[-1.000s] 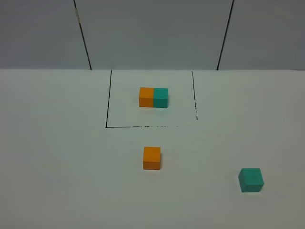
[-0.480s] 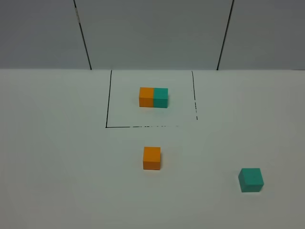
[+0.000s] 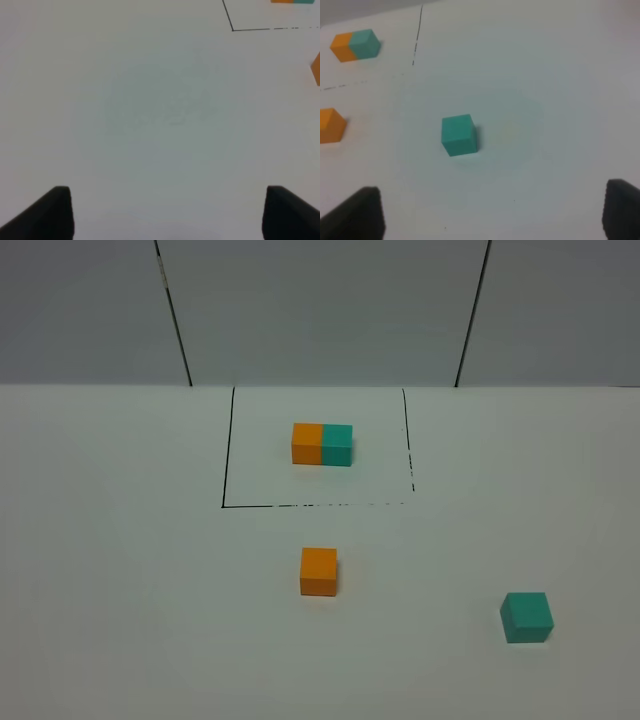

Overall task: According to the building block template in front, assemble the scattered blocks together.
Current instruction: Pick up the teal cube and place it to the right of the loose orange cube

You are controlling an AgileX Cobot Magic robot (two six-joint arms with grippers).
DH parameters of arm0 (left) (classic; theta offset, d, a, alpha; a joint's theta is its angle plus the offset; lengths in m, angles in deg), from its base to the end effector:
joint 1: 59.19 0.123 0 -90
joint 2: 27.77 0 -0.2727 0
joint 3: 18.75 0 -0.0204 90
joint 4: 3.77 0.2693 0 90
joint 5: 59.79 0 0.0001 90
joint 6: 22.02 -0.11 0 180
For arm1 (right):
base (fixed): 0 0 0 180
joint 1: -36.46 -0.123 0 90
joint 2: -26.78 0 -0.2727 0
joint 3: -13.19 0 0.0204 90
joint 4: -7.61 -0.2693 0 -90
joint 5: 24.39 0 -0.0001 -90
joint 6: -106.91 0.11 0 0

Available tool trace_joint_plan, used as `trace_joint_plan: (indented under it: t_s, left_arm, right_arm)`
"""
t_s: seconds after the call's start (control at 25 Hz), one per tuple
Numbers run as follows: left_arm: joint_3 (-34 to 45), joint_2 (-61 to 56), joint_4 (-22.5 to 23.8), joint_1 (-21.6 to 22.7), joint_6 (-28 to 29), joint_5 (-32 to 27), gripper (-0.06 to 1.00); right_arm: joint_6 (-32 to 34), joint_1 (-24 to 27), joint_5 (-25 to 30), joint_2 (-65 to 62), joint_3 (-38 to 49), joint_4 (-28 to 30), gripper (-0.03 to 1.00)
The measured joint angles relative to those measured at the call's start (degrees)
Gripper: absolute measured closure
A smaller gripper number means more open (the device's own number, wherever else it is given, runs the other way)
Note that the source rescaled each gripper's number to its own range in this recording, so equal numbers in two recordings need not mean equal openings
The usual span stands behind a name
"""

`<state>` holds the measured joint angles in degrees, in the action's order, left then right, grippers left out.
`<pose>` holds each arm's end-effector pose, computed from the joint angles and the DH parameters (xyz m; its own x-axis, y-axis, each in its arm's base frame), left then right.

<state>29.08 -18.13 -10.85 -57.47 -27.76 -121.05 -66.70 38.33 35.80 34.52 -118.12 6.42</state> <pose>0.0436 -0.0106 0.2783 -0.4746 0.0261 -0.8798 0.0844 0.9963 -0.0160 0.0412 0.0006 0.2763 -0.4424 0.1360 -0.8864 0.0708 0.9906 0.1167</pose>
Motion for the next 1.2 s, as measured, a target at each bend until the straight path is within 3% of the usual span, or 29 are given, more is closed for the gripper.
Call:
trace_joint_plan:
  t_s: [1.0, 1.12, 1.2]
  left_arm:
    - [0.0, 0.0, -0.1, 0.0, 0.0, 0.0, 0.33]
    - [0.0, 0.0, -0.1, 0.0, 0.0, 0.0, 0.34]
    - [0.0, 0.0, -0.1, 0.0, 0.0, 0.0, 0.34]
  right_arm:
    - [-0.1, 0.0, 0.0, 0.0, 0.0, -1.0, 0.22]
    - [0.5, 0.0, 0.2, 0.9, 0.0, -1.0, 0.16]
    - [1.3, 0.0, 0.7, 4.4, -0.6, -1.8, 0.05]
